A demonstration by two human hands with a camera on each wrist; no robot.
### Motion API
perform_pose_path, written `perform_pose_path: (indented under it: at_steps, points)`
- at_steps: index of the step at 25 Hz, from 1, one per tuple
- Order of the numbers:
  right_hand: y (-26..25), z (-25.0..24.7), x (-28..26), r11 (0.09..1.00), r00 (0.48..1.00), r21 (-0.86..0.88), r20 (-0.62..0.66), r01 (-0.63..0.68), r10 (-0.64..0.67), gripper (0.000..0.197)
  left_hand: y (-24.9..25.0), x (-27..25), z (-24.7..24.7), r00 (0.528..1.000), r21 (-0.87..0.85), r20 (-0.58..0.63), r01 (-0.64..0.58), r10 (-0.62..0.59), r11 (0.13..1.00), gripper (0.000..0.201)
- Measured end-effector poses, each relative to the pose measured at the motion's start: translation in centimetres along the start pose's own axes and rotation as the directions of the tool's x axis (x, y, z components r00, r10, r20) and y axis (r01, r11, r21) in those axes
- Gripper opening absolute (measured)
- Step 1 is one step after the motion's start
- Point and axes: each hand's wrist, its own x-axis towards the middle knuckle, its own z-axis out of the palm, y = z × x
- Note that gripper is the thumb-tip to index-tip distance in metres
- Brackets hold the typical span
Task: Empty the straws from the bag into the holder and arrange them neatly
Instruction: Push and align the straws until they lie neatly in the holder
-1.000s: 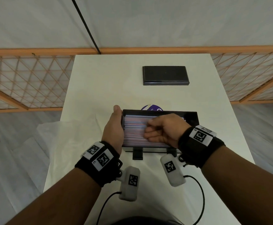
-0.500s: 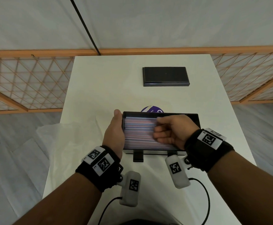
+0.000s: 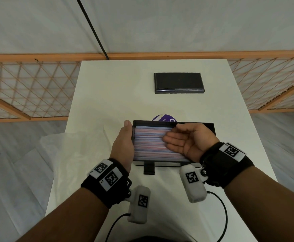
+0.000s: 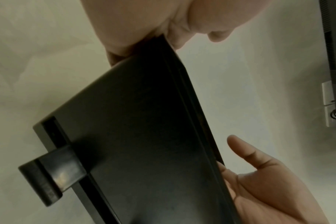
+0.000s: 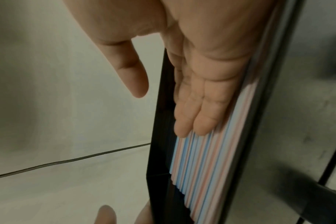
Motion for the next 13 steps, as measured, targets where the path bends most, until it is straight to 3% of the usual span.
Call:
perform_pose_path:
  at_steps: [3,5,6,7,8,9,10,11,13]
  points:
    - [-0.1,0.1,-0.2,0.998,1.0,-0.067,-0.018,-0.015,0.014,0.014,0.6,-0.4,0.1,0.993,0.077,-0.059,-0.101,0.106,0.992,0.056]
    - [-0.6,0.0,-0.8,0.994,1.0,-0.11,-0.023,-0.001,-0.001,0.014,1.6,-0.9,-0.2,0.922,0.294,-0.111,-0.326,0.371,0.898,0.054]
    - [-1.0,-0.2,-1.4,0.99,0.999,-0.143,-0.033,0.015,-0.02,0.013,2.3,-1.1,-0.4,0.88,0.373,-0.097,-0.4,0.464,0.837,0.047]
    - [-1.4,-0.6,-2.0,0.981,0.998,-0.19,-0.05,0.034,-0.044,0.012,3.0,-1.2,-0.5,0.869,0.362,-0.042,-0.446,0.493,0.819,0.036]
    - [-1.7,-1.1,-2.5,0.968,0.995,-0.247,-0.072,0.048,-0.068,0.012,3.7,-1.6,-0.3,0.909,0.277,0.036,-0.409,0.416,0.869,0.03]
    - [-1.8,-1.6,-3.0,0.951,0.993,-0.306,-0.091,0.047,-0.078,0.012,4.2,-1.8,0.2,0.963,0.187,0.125,-0.261,0.24,0.947,0.03]
    - [-1.7,-2.0,-3.2,0.931,0.992,-0.363,-0.105,0.03,-0.073,0.014,4.4,-2.0,0.9,0.976,0.131,0.216,-0.061,0.032,0.989,0.034]
    - [-1.5,-2.2,-3.3,0.913,0.992,-0.408,-0.115,0.005,-0.057,0.015,4.4,-2.1,1.6,0.952,0.163,0.275,0.096,-0.139,0.982,0.038]
    - [-1.1,-2.1,-3.0,0.884,0.99,-0.467,-0.137,-0.035,-0.034,0.017,3.7,-1.5,3.0,0.921,0.38,0.277,0.157,-0.274,0.912,0.047]
